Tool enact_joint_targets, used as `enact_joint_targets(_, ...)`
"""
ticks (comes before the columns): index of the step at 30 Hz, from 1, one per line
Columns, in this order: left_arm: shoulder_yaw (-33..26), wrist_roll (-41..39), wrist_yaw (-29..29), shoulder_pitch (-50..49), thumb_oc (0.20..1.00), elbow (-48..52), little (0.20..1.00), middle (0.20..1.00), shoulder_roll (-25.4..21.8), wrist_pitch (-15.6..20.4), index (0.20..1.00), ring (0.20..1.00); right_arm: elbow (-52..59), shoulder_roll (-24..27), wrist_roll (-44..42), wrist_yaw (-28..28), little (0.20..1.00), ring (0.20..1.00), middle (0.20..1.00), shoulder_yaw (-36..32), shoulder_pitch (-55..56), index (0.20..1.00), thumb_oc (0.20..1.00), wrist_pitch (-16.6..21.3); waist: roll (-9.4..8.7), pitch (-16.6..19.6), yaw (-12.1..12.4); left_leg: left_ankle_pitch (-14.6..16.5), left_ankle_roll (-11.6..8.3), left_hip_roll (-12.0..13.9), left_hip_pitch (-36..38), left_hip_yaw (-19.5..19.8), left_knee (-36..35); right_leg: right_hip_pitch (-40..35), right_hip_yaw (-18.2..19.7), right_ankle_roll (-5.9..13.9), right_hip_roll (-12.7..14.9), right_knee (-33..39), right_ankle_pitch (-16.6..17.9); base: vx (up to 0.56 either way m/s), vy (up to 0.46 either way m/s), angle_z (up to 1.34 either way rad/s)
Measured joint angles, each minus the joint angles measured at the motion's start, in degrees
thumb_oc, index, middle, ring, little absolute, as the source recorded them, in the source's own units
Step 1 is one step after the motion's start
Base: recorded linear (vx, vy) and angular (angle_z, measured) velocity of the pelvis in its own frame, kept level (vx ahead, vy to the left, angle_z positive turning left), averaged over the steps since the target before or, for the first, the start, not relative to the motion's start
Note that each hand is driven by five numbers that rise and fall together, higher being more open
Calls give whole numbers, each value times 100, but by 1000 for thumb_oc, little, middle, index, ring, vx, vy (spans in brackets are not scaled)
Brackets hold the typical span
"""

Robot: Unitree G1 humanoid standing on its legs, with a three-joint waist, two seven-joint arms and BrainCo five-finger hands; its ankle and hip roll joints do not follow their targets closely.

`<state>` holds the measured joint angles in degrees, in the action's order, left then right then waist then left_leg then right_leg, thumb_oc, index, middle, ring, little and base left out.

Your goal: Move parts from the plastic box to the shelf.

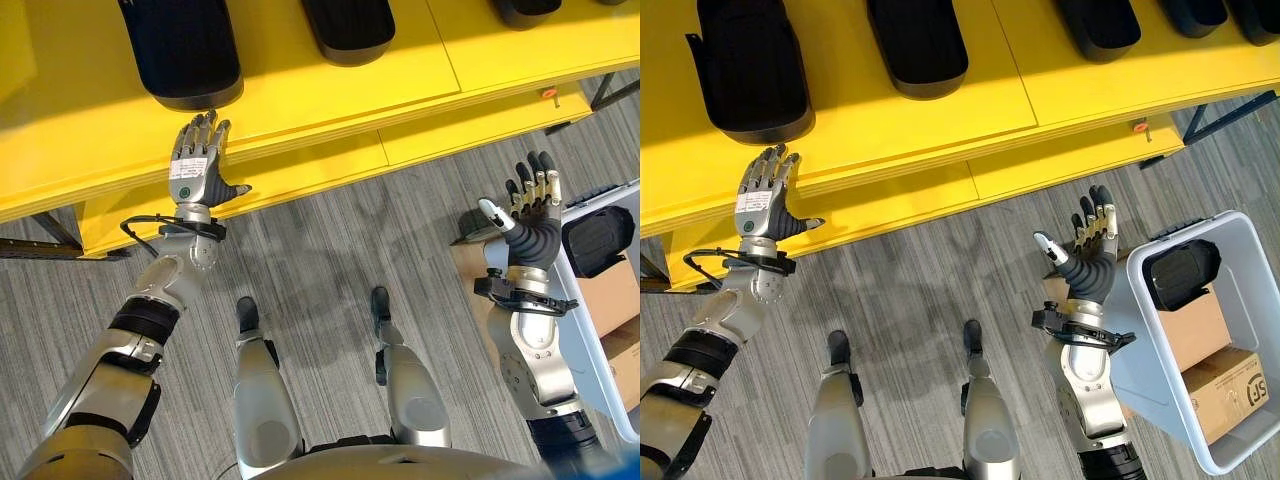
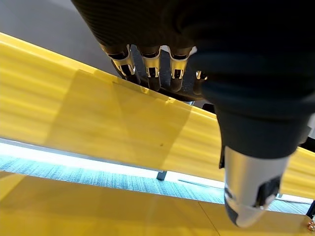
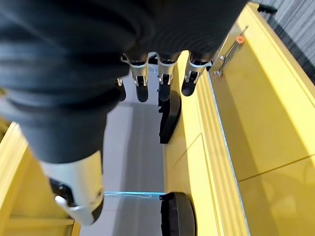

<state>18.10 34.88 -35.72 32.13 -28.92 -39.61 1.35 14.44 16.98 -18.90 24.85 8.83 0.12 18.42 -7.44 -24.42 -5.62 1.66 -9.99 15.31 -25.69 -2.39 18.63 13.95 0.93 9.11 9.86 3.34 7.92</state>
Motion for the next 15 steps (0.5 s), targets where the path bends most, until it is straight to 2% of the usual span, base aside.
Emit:
enact_joint_targets(8,462,1,-291,687,1000,-652,1000,1000,-27,-4,1000,1000,23,13,-29,-83,1000,1000,1000,95,8,1000,1000,15,-29,-8,7,166,67,-28,-386,68,424,185,6,21,29,-35,12,0,0,0)
enact_joint_targets(15,558,-4,-352,1002,1000,-899,1000,1000,-65,4,1000,1000,48,29,-123,-94,1000,1000,1000,101,35,1000,1000,80,-113,-9,-44,264,167,-61,-632,100,666,315,27,42,65,-42,-27,0,0,0)
